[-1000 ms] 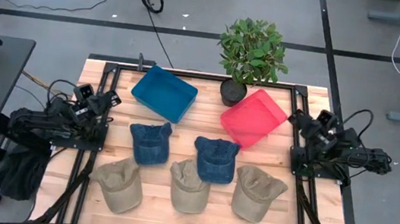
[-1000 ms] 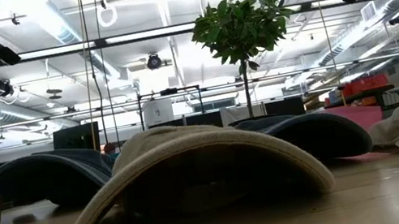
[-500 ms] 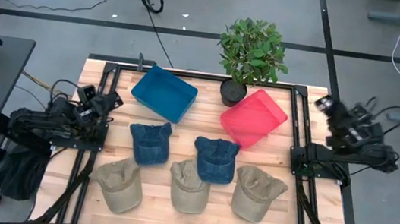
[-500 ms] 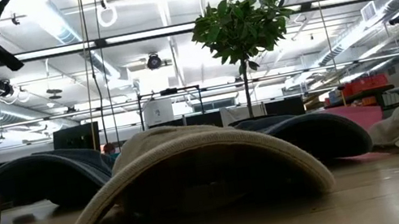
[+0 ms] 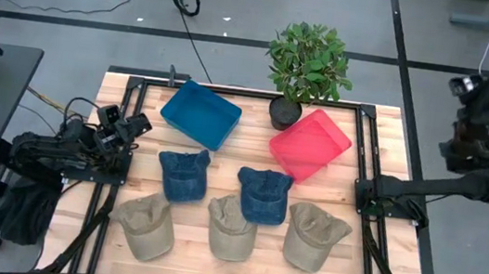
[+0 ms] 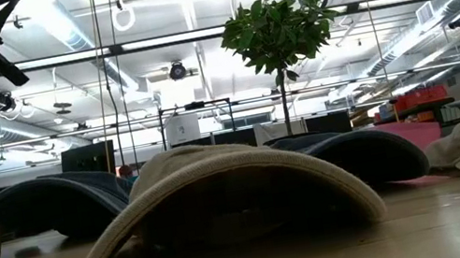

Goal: Pick & Place hat
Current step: Put the right brown cap into the red bin

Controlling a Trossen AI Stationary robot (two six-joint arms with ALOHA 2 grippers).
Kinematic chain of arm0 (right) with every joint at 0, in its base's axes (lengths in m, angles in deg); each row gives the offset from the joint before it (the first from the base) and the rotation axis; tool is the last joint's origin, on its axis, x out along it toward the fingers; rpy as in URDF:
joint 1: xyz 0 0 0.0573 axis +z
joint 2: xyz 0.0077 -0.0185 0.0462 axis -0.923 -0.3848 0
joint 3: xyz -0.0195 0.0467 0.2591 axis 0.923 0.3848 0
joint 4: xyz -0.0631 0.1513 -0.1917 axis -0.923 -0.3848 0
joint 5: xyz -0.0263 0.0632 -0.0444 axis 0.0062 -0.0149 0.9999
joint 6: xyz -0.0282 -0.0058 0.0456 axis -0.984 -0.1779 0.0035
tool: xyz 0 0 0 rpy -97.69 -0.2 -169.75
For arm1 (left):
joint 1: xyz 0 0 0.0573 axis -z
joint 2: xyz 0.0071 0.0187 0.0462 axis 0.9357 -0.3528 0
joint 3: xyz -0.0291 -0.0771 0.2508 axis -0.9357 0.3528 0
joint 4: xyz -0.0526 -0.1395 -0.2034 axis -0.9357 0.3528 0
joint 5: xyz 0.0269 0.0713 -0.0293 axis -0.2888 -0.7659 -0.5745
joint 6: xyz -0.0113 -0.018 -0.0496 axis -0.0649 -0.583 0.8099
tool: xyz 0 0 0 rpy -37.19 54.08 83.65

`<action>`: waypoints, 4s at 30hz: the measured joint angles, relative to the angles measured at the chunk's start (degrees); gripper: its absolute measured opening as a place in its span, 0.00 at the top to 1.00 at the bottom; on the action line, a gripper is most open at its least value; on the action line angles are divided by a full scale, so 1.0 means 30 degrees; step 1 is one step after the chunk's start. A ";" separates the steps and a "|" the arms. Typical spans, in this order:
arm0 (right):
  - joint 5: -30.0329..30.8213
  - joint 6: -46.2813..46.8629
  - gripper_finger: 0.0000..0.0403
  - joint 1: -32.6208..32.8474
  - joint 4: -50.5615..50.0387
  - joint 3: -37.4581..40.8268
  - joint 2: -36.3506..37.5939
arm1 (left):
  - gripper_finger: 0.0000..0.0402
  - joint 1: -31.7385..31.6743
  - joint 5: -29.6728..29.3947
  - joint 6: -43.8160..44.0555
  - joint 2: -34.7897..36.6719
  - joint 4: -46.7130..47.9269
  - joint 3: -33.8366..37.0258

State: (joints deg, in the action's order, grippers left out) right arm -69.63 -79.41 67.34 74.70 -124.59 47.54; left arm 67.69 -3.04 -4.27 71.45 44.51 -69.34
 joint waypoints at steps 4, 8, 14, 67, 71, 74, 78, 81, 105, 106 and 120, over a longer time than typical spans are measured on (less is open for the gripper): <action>0.0015 0.0473 0.91 0.0000 -0.2838 -0.3188 -0.1826 | 0.99 0.0000 0.0000 0.0286 0.0000 0.0042 -0.0007; -0.0004 0.1388 0.91 0.0000 -0.7545 -0.6667 -0.3519 | 0.99 0.0000 -0.0007 0.0276 0.0000 0.0052 -0.0007; -0.0002 0.6142 0.91 0.0007 -1.4340 -1.0958 -0.5641 | 0.99 0.0000 0.0000 0.0910 0.0000 0.0052 -0.0007; -0.5746 2.5744 0.91 1.4464 -2.1761 -1.6833 -1.7225 | 0.99 0.0003 0.1953 0.2442 -0.0007 0.1670 -0.0007; -0.5821 2.6115 0.91 1.5728 -2.2519 -1.7887 -1.8721 | 0.99 0.0003 0.1839 0.2443 -0.0007 0.1928 -0.0007; -0.5819 2.6072 0.92 1.6439 -2.4282 -1.8990 -1.9950 | 0.99 0.0007 0.1814 0.2443 -0.0007 0.1909 -0.0007; -0.5003 2.4632 0.92 1.7286 -2.8278 -2.0555 -2.1520 | 0.99 0.0005 0.1814 0.2443 -0.0007 0.1903 -0.0007; -0.3826 2.3675 0.92 1.7824 -3.1016 -2.0950 -2.2522 | 0.99 0.0001 0.1814 0.2443 -0.0007 0.1903 -0.0007; 0.3488 2.2563 0.92 1.8935 -4.1628 -2.0390 -2.8569 | 0.99 0.0000 0.1500 0.2566 -0.0007 0.1852 -0.0007; 0.3512 2.2575 0.92 1.8935 -4.1751 -2.0205 -2.8874 | 0.99 0.0000 0.1437 0.2566 -0.0007 0.1816 -0.0007; 0.3323 2.5791 0.92 1.8921 -4.1213 -1.5706 -2.9959 | 0.99 -0.0015 0.0712 0.2421 -0.0007 0.1714 -0.0007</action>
State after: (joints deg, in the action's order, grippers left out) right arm -59.66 -2.04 124.10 -48.94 -171.71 -42.34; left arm 67.64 -0.90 2.99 71.43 49.65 -69.36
